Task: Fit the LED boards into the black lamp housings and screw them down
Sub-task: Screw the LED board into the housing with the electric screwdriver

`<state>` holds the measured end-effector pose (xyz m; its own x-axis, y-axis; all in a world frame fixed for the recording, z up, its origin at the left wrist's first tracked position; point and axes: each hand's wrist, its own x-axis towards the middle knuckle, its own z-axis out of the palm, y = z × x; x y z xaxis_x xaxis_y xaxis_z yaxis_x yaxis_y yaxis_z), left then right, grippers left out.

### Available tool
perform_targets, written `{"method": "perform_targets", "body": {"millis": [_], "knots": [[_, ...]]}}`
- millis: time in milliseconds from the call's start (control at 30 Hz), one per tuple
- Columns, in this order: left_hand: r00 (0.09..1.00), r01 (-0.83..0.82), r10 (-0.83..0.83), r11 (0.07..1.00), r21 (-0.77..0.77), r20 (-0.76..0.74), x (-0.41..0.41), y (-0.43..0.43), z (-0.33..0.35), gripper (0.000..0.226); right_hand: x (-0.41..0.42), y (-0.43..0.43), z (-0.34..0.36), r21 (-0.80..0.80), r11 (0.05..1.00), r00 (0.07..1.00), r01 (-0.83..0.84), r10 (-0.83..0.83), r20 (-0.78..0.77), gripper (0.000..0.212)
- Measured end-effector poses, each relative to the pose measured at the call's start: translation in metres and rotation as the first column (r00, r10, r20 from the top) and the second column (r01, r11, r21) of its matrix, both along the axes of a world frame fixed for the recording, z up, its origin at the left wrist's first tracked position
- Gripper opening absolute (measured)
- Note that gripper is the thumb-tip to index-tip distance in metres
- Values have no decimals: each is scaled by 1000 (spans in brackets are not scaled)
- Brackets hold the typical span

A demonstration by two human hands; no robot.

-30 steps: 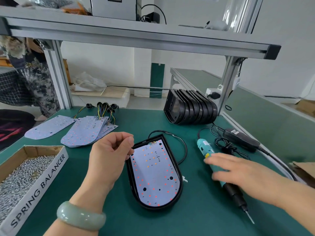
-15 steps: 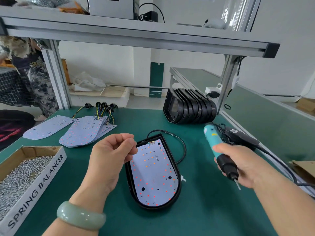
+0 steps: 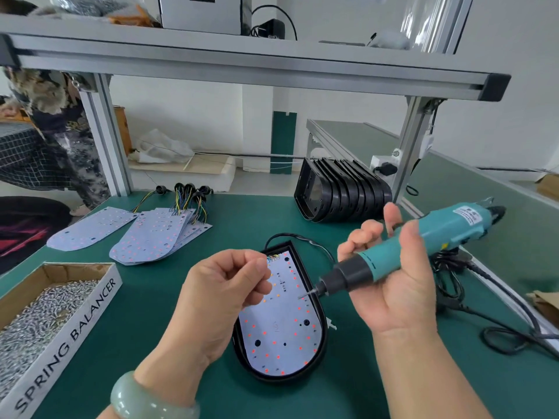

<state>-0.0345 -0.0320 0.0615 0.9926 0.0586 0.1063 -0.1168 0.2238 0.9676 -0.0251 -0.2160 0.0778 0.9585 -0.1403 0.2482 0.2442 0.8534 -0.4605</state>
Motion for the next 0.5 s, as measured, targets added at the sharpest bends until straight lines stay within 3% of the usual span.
{"method": "perform_targets", "body": {"millis": [100, 167, 300, 500], "knots": [[996, 67, -71, 995, -69, -55, -5, -5, 1, 33, 3, -2, 2, 34, 989, 987, 145, -143, -70, 14], [992, 86, -92, 993, -77, -81, -8, -10, 2, 29, 5, -3, 2, 18, 981, 977, 193, -191, -93, 15], [993, 82, -77, 995, 60, -91, -11, -17, 0, 25, 3, -7, -2, 70, 984, 984, 166, -161, -69, 34], [990, 102, -81, 975, 200, -112, -17, -23, -2, 24, 3, -3, 1, 100, 960, 958, 262, -247, -142, 14]]}}
